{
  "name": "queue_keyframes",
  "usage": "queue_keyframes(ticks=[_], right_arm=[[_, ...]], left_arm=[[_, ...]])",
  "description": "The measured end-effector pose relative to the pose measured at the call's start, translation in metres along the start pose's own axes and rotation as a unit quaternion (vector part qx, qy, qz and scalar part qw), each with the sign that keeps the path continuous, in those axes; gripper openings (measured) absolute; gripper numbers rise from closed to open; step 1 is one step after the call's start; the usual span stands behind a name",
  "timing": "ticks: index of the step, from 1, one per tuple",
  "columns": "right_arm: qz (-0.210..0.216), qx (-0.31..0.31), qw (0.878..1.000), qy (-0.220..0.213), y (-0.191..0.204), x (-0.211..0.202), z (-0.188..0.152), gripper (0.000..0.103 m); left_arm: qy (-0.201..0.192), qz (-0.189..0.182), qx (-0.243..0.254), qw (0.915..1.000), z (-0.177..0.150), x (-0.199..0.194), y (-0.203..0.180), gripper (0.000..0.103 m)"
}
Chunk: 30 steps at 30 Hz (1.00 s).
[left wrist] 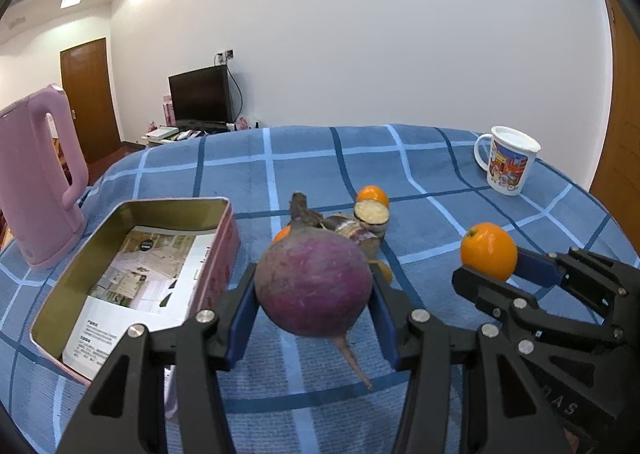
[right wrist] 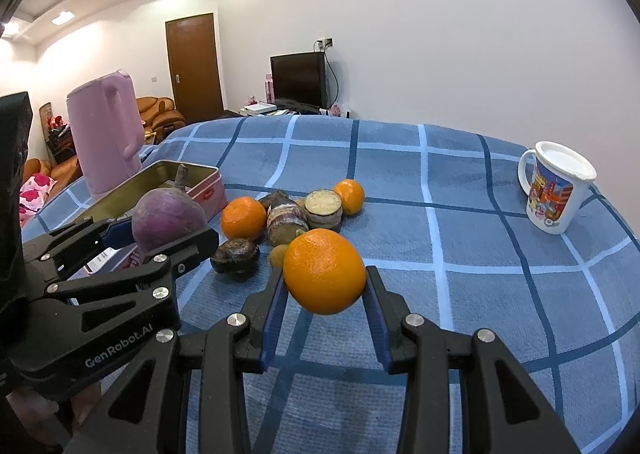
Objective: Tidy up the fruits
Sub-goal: 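Lift and carry the beet and orange in both tools toward the metal tin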
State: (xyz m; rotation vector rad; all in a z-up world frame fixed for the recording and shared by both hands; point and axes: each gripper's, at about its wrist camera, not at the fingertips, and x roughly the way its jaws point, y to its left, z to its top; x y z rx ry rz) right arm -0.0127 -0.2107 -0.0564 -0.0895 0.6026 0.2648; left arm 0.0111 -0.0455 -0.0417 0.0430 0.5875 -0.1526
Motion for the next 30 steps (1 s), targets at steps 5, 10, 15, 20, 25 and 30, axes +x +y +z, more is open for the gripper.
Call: queue_keyframes(ticks=[5, 10, 15, 20, 25, 30], right_arm=[[0.003, 0.001, 1.000, -0.012, 0.003, 0.001, 0.000, 0.040], [0.002, -0.004, 1.000, -0.030, 0.008, 0.002, 0.002, 0.040], [0.003, -0.007, 0.999, -0.044, 0.012, 0.002, 0.006, 0.040], [0.005, -0.012, 0.999, -0.042, 0.016, 0.006, 0.009, 0.040], [0.008, -0.017, 0.999, -0.041, 0.023, 0.009, 0.014, 0.040], [0.013, -0.023, 0.999, -0.042, 0.029, 0.011, 0.019, 0.040]], left_arm=[[-0.012, 0.009, 0.002, 0.9999, 0.001, -0.004, 0.004, 0.053], [-0.024, 0.023, 0.003, 0.9994, 0.002, -0.009, 0.011, 0.053], [-0.028, 0.032, -0.004, 0.9991, 0.004, -0.009, 0.021, 0.053], [-0.029, 0.039, -0.011, 0.9988, 0.005, -0.011, 0.030, 0.053], [-0.028, 0.045, -0.020, 0.9984, 0.005, -0.011, 0.039, 0.053], [-0.034, 0.054, -0.026, 0.9976, 0.006, -0.014, 0.049, 0.053]])
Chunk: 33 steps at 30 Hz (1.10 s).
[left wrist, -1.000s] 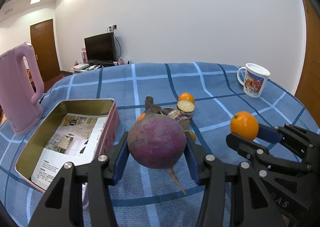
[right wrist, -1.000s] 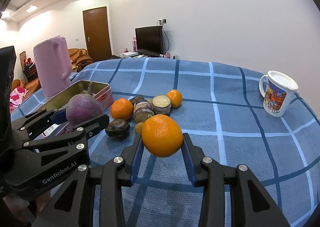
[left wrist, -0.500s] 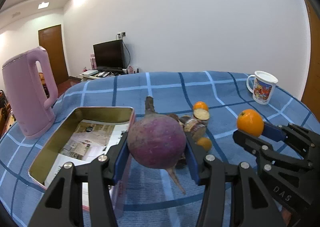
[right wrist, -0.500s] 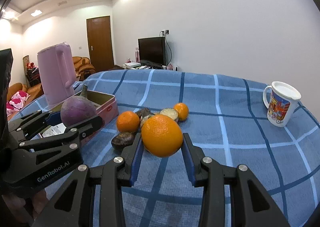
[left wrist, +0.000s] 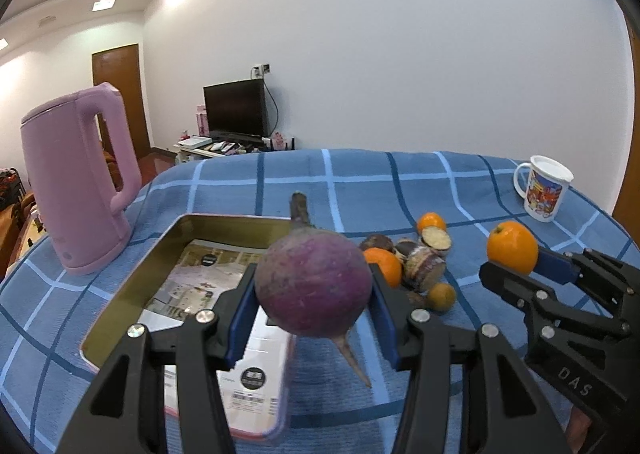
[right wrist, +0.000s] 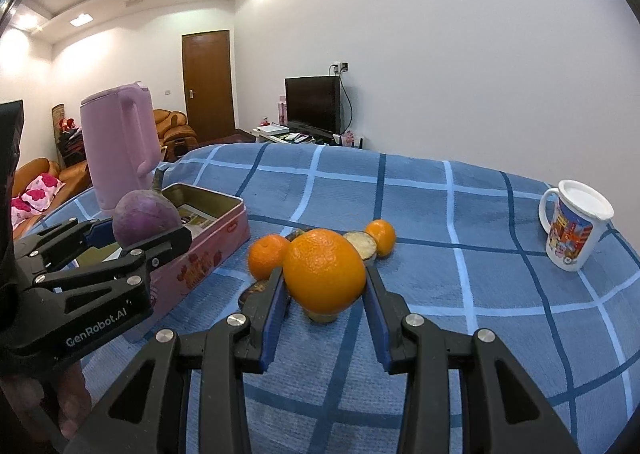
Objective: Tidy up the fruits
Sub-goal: 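Lift and carry the beet and orange in both tools toward the metal tin, then lower the beet into the tin and open the left tool while the right releases the orange there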
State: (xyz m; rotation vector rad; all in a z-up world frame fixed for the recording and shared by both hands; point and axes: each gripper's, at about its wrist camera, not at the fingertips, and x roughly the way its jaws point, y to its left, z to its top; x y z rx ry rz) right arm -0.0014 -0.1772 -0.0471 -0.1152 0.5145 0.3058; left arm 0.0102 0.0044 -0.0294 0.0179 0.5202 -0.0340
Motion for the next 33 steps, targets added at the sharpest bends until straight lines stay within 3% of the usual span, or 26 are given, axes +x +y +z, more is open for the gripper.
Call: queue_keyframes(ticks=[33], right_arm=[[0.042, -0.057, 0.997, 0.001, 0.072, 0.028, 0.034, 0.040]], left_arm=[[0.008, 0.048, -0.042, 0.9979, 0.001, 0.005, 0.071, 0.053]])
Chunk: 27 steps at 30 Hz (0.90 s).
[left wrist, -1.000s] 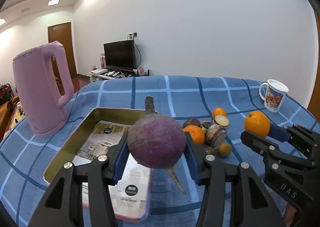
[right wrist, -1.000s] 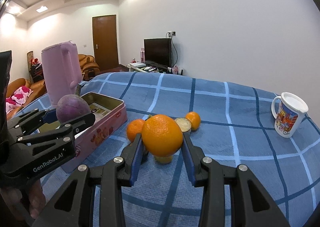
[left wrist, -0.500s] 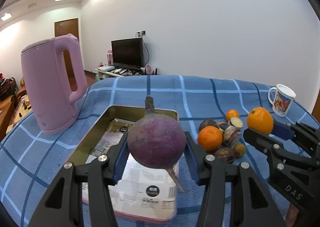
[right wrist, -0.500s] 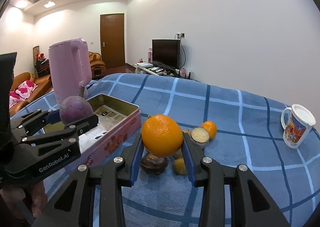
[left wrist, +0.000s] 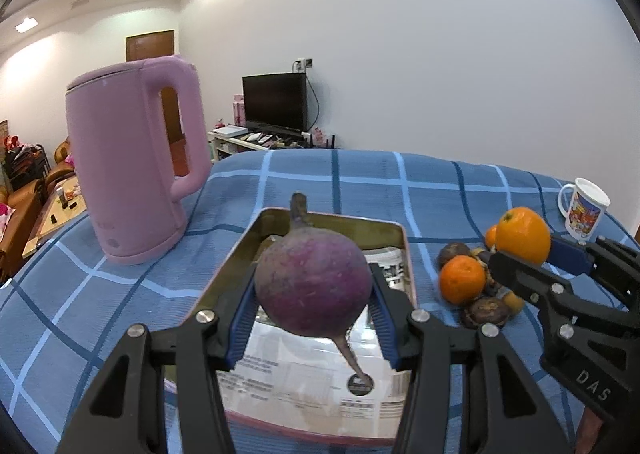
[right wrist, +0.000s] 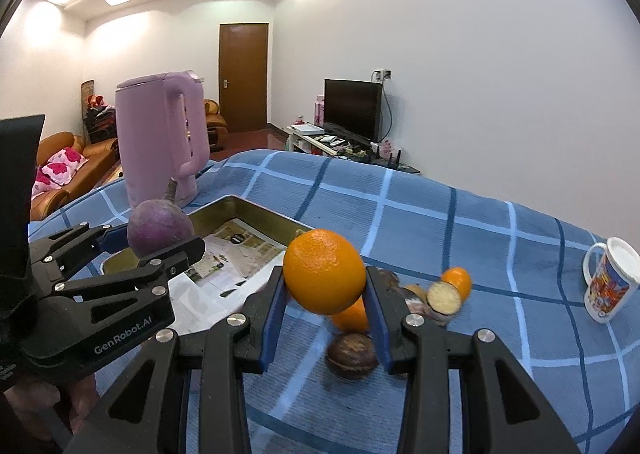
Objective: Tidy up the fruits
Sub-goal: 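Lower the beet into the tin and open the left tool while the right releases the orange there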
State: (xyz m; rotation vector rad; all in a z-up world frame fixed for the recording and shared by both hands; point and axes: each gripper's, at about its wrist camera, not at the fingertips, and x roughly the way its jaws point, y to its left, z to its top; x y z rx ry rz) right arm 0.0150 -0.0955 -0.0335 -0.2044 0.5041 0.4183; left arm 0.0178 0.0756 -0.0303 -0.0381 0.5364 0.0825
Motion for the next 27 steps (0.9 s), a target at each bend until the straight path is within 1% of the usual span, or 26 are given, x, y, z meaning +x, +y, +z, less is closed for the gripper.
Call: queue_keyframes(ticks=[10, 18, 27], right_arm=[[0.018, -0.006, 1.000, 0.011, 0.019, 0.020, 0.006, 0.040], [0.032, -0.009, 0.999, 0.018, 0.032, 0.034, 0.010, 0.040], [0.042, -0.017, 0.998, 0.037, 0.045, 0.050, 0.008, 0.040]], left_arm=[[0.005, 0.017, -0.010, 0.9998, 0.000, 0.005, 0.025, 0.053], [0.010, 0.025, -0.017, 0.9995, 0.000, 0.010, 0.037, 0.053], [0.018, 0.032, -0.025, 0.9990, 0.000, 0.017, 0.050, 0.053]])
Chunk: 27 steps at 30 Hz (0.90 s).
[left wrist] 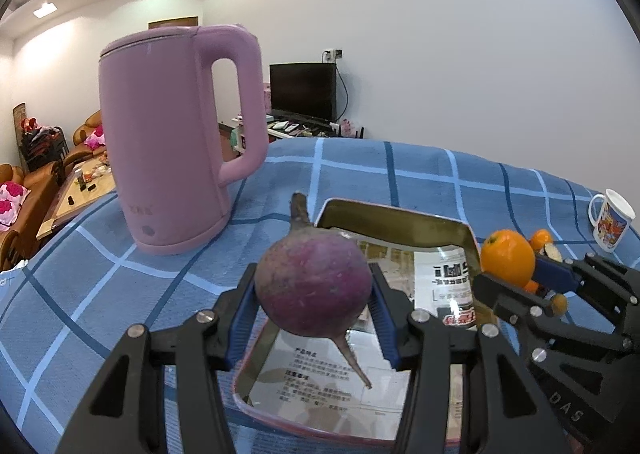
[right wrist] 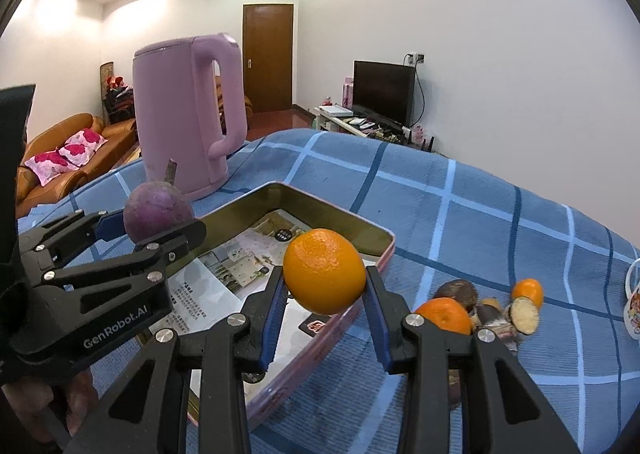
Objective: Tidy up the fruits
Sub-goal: 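Lower the beet into the tin and open the left tool while the right releases the orange there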
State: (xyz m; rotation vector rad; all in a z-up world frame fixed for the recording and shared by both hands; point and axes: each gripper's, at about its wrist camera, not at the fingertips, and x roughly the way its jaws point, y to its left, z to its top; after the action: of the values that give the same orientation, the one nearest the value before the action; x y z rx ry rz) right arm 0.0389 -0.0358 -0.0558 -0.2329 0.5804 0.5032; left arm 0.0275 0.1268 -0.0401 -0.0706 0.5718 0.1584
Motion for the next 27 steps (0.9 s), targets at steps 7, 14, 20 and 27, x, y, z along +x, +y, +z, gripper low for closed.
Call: queue_keyframes(ticks=[7, 14, 20, 27], right_arm=[[0.009, -0.003, 1.000, 0.010, 0.005, 0.009, 0.000, 0.040], [0.016, -0.007, 1.000, 0.020, 0.009, 0.016, -0.001, 0.040], [0.022, -0.016, 0.999, 0.033, 0.015, 0.021, -0.005, 0.040], [0.024, -0.025, 0.999, 0.038, 0.019, 0.024, -0.007, 0.040]], left_arm=[[0.006, 0.006, -0.002, 1.0000, -0.001, 0.004, 0.005, 0.053], [0.019, 0.006, -0.008, 0.9998, -0.003, 0.009, 0.008, 0.053], [0.021, 0.007, -0.007, 0.9997, -0.004, 0.010, 0.007, 0.053], [0.024, 0.007, -0.001, 0.9997, -0.006, 0.010, 0.005, 0.054]])
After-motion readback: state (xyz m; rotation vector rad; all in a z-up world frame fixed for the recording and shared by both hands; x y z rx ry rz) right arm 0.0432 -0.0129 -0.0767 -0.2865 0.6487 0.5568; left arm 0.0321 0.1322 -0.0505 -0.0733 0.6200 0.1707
